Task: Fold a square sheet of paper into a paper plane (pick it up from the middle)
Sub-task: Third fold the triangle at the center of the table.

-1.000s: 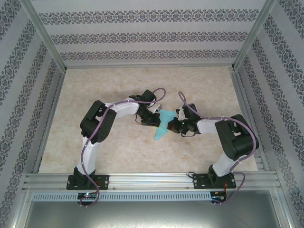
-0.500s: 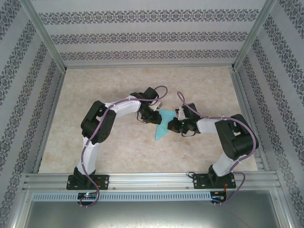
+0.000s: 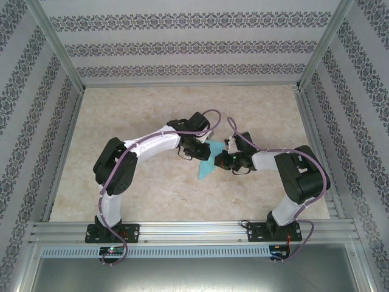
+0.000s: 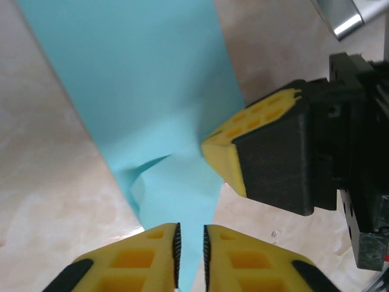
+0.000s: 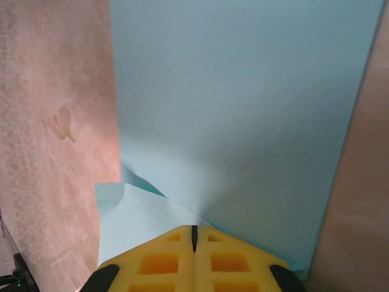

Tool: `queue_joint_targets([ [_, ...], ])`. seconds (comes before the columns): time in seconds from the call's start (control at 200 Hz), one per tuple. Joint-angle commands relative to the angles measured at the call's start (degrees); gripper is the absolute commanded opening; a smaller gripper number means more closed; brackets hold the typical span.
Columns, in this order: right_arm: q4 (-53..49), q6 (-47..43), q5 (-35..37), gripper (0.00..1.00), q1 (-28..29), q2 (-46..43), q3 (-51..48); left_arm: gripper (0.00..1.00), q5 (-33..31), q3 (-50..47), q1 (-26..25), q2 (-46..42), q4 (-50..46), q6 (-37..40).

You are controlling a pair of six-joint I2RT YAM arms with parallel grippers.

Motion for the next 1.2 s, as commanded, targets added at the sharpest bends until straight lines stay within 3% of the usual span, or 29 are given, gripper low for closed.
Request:
queue_joint_targets([
  [0.0, -2.70, -0.08, 2.38, 0.00, -0.29, 2.02, -2.08, 0.17, -0.34, -1.83, -0.03, 2.18, 0.92, -0.88],
  [0.605, -2.95, -0.30, 1.80, 0.00, 0.13, 1.74, -2.39, 0.12, -8.29, -0.13, 0.32, 8.94, 2.14, 1.22],
  [1.194, 1.87, 7.46, -1.65, 0.05, 1.96, -7.67, -3.27, 0.12, -2.62, -5.00, 0.33, 8.99, 6.17, 1.18],
])
